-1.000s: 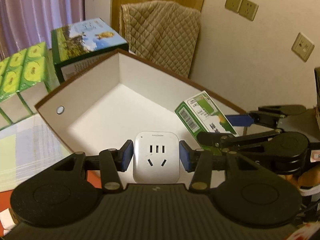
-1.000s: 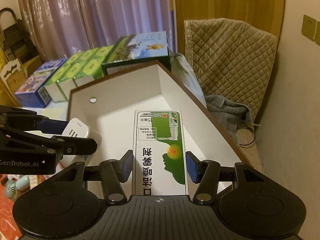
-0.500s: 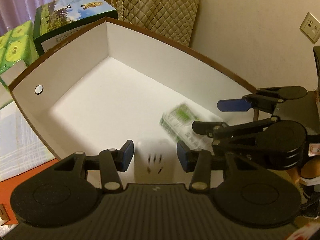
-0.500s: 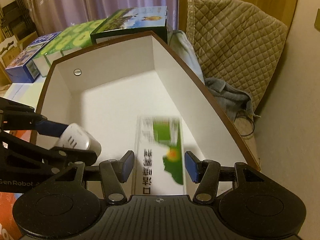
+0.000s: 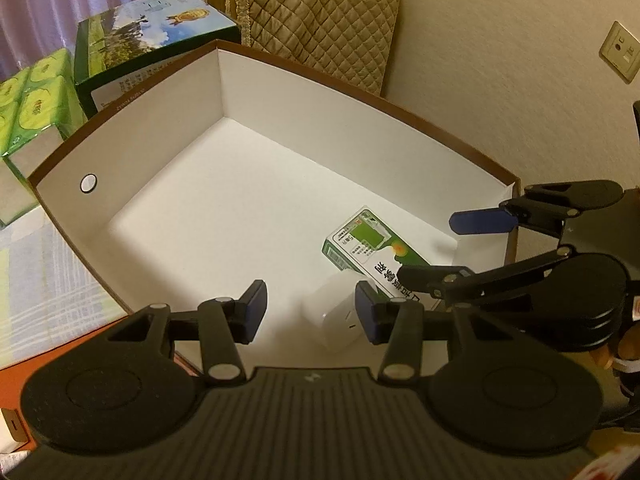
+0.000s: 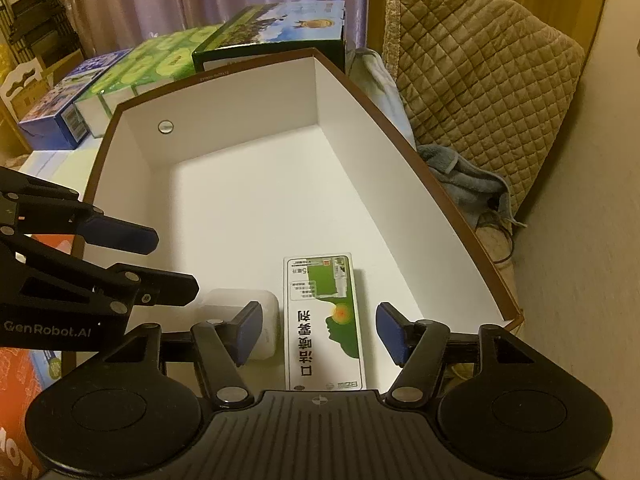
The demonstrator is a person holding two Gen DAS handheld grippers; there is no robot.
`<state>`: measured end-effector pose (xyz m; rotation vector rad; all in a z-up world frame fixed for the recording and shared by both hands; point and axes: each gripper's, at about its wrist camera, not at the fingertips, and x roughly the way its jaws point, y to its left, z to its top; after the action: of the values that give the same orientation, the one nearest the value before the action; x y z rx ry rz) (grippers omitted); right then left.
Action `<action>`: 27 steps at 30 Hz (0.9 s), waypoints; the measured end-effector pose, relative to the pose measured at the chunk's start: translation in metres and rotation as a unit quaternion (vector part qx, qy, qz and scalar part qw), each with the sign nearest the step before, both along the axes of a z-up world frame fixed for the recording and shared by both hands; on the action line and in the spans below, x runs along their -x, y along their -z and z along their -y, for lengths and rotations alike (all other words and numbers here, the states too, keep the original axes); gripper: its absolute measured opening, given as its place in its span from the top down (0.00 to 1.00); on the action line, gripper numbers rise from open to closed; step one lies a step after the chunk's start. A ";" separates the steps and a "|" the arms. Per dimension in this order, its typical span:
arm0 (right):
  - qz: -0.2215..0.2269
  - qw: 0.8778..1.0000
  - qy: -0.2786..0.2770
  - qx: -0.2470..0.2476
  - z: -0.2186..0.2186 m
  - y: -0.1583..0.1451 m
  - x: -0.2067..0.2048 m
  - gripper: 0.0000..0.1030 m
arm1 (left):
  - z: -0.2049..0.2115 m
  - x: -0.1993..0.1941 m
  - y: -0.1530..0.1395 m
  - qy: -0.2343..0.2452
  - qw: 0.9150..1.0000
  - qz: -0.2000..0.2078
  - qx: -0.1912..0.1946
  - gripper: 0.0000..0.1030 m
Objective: Organize rigid objects
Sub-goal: 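Lower the white socket into the brown box and open the left gripper, then move both open grippers back over the items on the mat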
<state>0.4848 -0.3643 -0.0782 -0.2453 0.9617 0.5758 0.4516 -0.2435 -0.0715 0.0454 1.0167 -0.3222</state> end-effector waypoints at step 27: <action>0.076 0.990 0.063 -0.103 0.013 -0.062 0.070 0.41 | -0.046 0.074 -0.061 -0.020 0.996 0.085 0.022 0.57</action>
<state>0.4143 -0.3771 -0.0165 -0.0426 0.7577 0.5283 0.3777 -0.1975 -0.0105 0.0115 0.8407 -0.2990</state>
